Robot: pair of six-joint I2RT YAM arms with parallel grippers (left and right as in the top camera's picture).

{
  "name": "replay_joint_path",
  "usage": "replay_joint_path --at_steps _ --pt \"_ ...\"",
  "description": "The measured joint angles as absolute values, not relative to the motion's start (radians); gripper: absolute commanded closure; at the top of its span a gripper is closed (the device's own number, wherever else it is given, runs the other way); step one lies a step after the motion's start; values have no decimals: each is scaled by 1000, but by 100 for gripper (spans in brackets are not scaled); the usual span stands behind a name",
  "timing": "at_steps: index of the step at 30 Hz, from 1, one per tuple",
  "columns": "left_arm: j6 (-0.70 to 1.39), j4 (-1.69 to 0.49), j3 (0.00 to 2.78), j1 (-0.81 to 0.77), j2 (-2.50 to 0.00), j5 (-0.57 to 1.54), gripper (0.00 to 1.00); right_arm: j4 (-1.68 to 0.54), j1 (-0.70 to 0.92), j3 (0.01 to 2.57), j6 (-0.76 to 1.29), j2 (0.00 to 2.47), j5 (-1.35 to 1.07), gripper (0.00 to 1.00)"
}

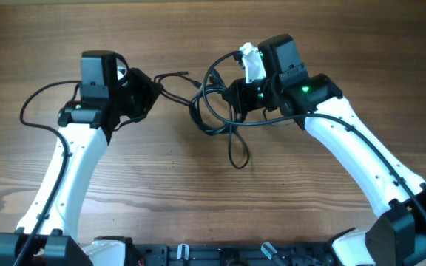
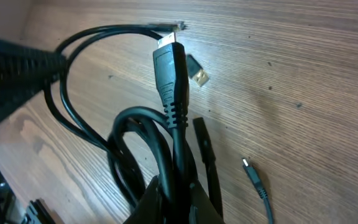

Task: Untangle cables

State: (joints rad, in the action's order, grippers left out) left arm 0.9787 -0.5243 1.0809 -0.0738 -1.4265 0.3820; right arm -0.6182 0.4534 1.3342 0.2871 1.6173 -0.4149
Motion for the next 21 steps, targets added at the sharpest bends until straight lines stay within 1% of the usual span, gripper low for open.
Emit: replay_joint_path --at_steps 2,3,4,6,7,8,11,17,21 --pt "935 -525 1081 -97 -1427 350 71 -623 453 1334 297 1617 -406 96" --pt "912 -528 1081 -108 -1427 335 61 -623 451 1334 303 1617 -401 96" --pt "876 -530 1081 -128 -1430 326 48 -622 448 1334 311 1617 -397 96" --pt "811 -527 1081 -161 -1437 311 27 -627 441 1334 321 1617 -391 96" --pt "762 -524 1081 -175 -1441 310 24 -628 441 1334 326 1617 -391 96" --pt "725 -521 1081 -182 -1442 308 22 -630 441 1334 327 1617 -391 96" --pt "609 -515 1081 -190 -1443 303 22 -632 441 1334 337 1617 -391 96" --pt "449 -551 1081 -190 -1443 326 32 -633 441 1334 363 1617 -454 96" --pt "343 -574 1081 -190 -1443 375 34 -637 439 1334 415 1617 -543 96"
